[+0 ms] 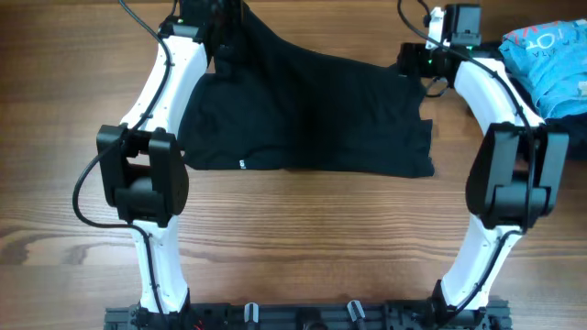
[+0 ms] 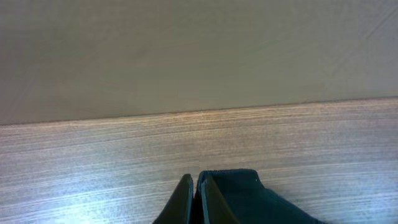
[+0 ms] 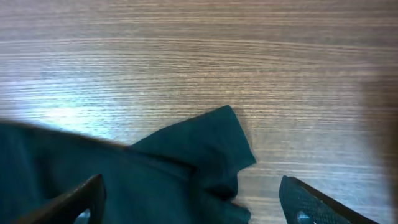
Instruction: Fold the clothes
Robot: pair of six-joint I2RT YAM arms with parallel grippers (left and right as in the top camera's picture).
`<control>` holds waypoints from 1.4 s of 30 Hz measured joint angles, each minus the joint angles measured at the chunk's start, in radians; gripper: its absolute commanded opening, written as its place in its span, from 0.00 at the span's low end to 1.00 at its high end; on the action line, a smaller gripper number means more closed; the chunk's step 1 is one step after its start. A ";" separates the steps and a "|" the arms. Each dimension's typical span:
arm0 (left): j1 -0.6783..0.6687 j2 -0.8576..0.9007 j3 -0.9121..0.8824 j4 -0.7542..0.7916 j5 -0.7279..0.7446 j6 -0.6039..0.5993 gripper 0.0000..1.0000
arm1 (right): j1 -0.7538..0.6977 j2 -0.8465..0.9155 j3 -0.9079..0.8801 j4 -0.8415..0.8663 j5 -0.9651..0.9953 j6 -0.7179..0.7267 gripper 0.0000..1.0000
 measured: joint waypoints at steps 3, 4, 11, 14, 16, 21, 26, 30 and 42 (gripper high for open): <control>0.000 0.000 0.000 -0.008 0.000 0.000 0.04 | 0.000 0.019 0.000 0.020 0.002 0.007 0.84; 0.000 0.000 0.000 -0.011 0.000 0.000 0.04 | 0.000 0.026 0.000 0.024 0.002 0.007 0.83; 0.000 0.000 0.000 -0.021 0.000 0.000 0.04 | 0.000 0.083 0.000 0.038 0.003 0.026 0.73; 0.000 0.000 0.000 -0.034 0.000 0.000 0.04 | 0.000 0.093 0.000 0.038 0.004 0.034 0.60; 0.000 0.000 0.000 -0.035 0.000 0.000 0.04 | 0.000 0.099 0.000 0.038 0.005 0.046 0.51; 0.000 0.000 0.000 -0.047 0.000 0.000 0.04 | 0.000 0.113 0.000 0.037 0.006 0.062 0.37; 0.000 0.000 0.000 -0.069 0.000 0.000 0.04 | 0.000 0.113 0.000 0.030 0.005 0.066 0.04; 0.000 0.000 0.000 -0.073 -0.001 0.000 0.04 | 0.000 0.113 0.000 0.023 0.005 0.072 0.04; 0.006 -0.012 0.000 -0.151 -0.030 -0.008 0.04 | -0.002 -0.074 0.016 -0.126 -0.007 0.074 0.04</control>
